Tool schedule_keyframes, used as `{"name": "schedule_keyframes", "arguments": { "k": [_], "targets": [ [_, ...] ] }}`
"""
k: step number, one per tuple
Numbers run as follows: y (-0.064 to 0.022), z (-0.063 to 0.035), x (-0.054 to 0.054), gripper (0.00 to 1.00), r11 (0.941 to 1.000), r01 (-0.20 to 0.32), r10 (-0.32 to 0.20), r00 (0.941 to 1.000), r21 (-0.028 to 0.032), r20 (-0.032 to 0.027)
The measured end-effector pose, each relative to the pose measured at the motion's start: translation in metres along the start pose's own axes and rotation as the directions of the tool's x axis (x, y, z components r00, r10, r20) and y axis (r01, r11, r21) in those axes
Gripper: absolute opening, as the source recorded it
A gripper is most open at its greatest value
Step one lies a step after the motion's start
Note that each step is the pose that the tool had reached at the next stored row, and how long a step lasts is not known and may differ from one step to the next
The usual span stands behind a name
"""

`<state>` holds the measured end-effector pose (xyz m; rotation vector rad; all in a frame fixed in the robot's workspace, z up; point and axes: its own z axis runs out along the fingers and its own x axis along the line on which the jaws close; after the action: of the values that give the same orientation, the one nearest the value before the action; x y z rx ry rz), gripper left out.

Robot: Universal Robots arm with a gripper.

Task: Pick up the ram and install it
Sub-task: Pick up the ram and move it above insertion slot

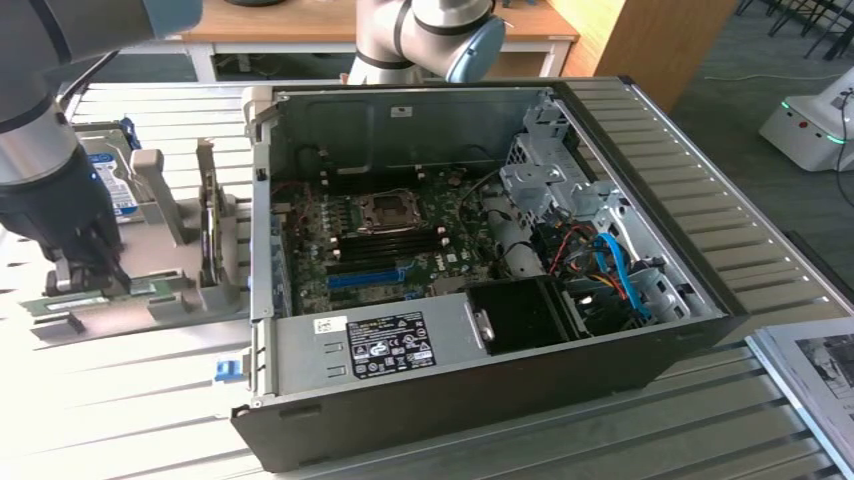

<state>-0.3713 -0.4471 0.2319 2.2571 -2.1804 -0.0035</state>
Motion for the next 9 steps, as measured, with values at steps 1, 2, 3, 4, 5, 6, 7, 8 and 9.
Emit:
{"name": "schedule_keyframes", "arguments": {
  "k": [1,2,3,4,5,6,7,8,9],
  "targets": [
    [0.0000,-0.0011,0.0000,0.11,1.0000,0.000,0.000,1.0000,0.0000,0.0000],
    [-0.0001,-0.0023,0.0000,0.11,1.0000,0.000,0.000,1.0000,0.0000,0.0001],
    [-0.0001,-0.0033,0.0000,0.11,1.0000,0.000,0.000,1.0000,0.0000,0.0000],
    [-0.0002,-0.0044,0.0000,0.11,1.0000,0.000,0.000,1.0000,0.0000,0.0000],
    [-0.0003,-0.0056,0.0000,0.11,1.0000,0.000,0.000,1.0000,0.0000,0.0000],
    [-0.0003,-0.0067,0.0000,0.11,1.0000,0.000,0.000,1.0000,0.0000,0.0001],
    [-0.0003,-0.0080,0.0000,0.11,1.0000,0.000,0.000,1.0000,0.0000,0.0000],
    [-0.0004,-0.0093,0.0000,0.11,1.0000,0.000,0.000,1.0000,0.0000,0.0000],
    [-0.0004,-0.0106,0.0000,0.11,1.0000,0.000,0.000,1.0000,0.0000,0.0000]
  ]
}}
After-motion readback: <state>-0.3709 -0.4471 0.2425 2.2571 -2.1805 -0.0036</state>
